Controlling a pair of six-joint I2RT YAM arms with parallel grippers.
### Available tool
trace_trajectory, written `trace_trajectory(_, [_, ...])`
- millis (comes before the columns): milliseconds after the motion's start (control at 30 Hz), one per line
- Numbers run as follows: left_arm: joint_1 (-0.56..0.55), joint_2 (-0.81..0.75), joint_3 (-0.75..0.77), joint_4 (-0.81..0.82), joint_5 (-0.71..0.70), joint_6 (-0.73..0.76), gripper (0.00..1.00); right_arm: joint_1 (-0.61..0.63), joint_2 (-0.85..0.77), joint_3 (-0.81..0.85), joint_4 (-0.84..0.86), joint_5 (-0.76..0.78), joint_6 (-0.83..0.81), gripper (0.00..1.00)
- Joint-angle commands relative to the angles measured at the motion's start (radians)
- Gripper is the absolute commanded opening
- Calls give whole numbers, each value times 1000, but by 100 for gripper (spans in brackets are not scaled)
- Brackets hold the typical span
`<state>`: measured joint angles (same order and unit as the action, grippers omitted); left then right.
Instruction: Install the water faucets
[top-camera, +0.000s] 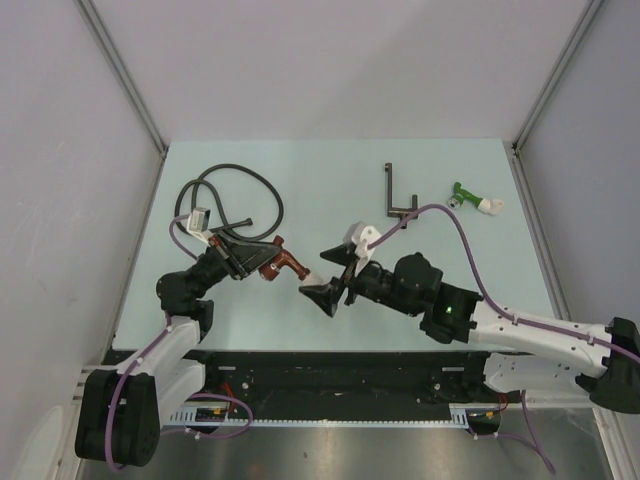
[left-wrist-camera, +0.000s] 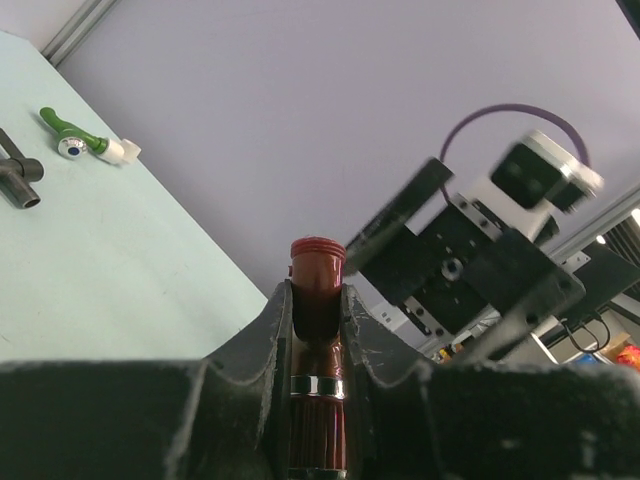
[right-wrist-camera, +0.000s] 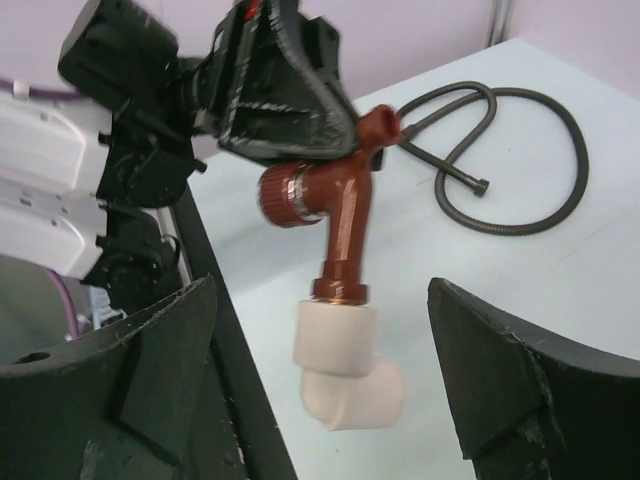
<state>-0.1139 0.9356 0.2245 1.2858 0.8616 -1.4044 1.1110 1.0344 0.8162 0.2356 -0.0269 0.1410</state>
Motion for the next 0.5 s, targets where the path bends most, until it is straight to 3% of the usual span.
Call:
trace_trajectory(0, [-4, -7, 10, 443, -3, 10, 0, 154, 10, 44, -36, 298, -285, 89])
trace_trajectory(333, [-3, -4, 10, 443, -1, 10, 0, 288, 174, 61, 7, 600, -446, 79])
trace_trajectory(433, [-3, -6, 10, 443, -1, 8, 0, 303, 228, 61, 45, 668, -486, 73])
trace_trajectory(467, [-3, -6, 10, 443, -1, 8, 0, 309, 243, 61, 57, 685, -498, 67])
